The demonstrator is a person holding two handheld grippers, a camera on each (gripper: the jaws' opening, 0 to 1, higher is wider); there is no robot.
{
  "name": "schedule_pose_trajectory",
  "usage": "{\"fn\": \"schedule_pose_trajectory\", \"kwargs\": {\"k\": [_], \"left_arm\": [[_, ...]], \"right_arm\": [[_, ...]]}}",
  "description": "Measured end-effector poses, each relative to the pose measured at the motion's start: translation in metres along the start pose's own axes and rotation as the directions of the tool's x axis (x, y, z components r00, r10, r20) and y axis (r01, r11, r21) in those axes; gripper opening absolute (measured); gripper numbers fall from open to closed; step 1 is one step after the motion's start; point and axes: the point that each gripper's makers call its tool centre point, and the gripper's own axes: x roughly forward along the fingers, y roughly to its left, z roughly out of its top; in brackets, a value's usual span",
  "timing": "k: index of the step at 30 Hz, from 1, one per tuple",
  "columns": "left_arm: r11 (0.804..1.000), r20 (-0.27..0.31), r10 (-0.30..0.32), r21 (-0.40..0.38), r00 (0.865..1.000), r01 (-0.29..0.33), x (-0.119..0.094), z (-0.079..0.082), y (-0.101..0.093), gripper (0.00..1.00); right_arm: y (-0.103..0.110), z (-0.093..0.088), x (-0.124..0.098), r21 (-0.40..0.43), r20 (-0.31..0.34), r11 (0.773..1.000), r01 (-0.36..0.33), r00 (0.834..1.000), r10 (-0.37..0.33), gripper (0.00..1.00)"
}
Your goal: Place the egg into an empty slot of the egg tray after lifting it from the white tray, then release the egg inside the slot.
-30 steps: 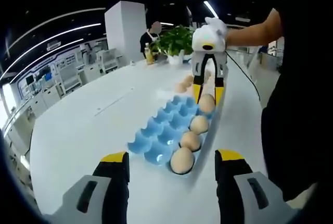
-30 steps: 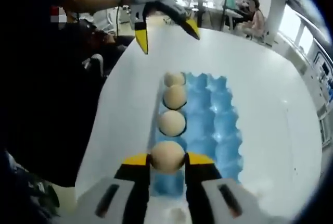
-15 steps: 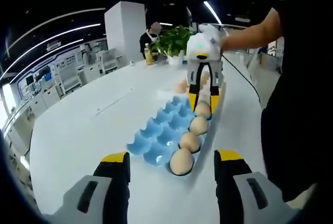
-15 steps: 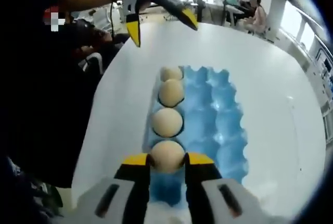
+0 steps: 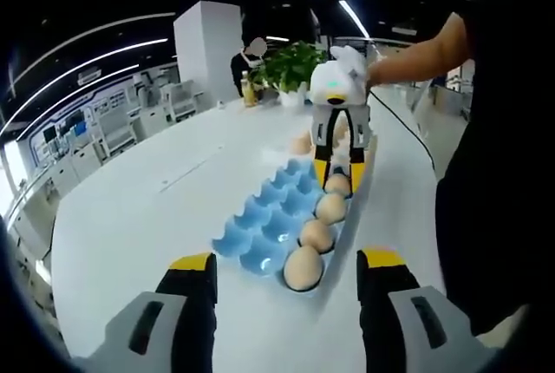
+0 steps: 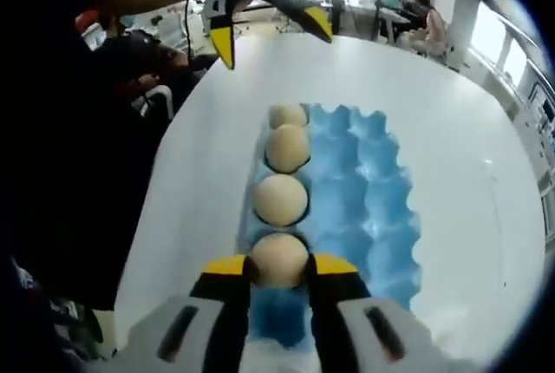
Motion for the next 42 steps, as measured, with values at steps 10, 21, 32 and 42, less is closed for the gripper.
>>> {"fn": "schedule_pose_trajectory", "kwargs": {"k": [10, 21, 32, 42], "left_arm": [[1.0, 0.009, 0.009, 0.001, 1.0, -0.009, 0.0, 0.003, 0.002, 0.67], [1.0, 0.006, 0.006, 0.001, 1.0, -0.006, 0.001, 0.003, 0.001, 0.67], [1.0, 0.001, -0.001, 0.014, 1.0, 0.001, 0.003, 0.005, 0.0, 0.66], [1.0, 0.006, 0.0, 0.007, 1.0, 0.0, 0.003, 0.006, 0.0, 0.66]], "right_arm": [[0.0, 0.0, -0.001, -0.008, 0.035, 1.0, 0.012, 0.999, -0.011, 0.28], [0.003, -0.004, -0.013, 0.038, 0.08, 0.999, 0.033, 0.996, -0.036, 0.29], [0.003, -0.017, -0.029, 0.096, 0.101, 0.994, 0.06, 0.992, -0.07, 0.29], [0.007, -0.047, -0.043, 0.148, 0.07, 0.985, 0.088, 0.993, -0.1, 0.29]]}}
